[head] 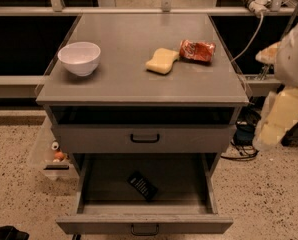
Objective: Pick rxbar chocolate from middle drawer and place on counter
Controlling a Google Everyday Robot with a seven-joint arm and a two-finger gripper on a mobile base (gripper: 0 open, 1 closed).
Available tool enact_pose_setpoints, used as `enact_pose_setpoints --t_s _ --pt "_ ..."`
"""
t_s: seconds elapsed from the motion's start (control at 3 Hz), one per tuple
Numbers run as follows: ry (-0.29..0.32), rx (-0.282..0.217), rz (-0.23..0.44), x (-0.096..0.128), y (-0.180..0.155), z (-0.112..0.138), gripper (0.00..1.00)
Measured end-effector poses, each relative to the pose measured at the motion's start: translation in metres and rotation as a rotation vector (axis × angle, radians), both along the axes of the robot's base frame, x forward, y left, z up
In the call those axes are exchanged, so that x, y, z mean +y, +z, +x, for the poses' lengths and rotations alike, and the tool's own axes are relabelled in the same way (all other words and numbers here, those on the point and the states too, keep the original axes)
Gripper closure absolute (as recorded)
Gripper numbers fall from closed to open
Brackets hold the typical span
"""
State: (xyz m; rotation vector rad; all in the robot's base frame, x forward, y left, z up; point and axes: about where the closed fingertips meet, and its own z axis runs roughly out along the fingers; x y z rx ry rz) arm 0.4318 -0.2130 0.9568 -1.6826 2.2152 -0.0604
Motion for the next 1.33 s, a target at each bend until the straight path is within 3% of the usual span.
enact_pose_setpoints --t_s 0.33,0.67,1.0,1.33 --pt "-0.059 -0.008 0.154 0.030 -0.038 -0.029 0.00" --pt "-0.140 0.056 0.353 0.083 -0.094 -0.052 0.00" --pt "-0.204 0.184 0.505 0.123 -0.189 -0.060 0.00" --pt "-0.240 0.194 0.509 0.121 -0.223 -0.063 0.00"
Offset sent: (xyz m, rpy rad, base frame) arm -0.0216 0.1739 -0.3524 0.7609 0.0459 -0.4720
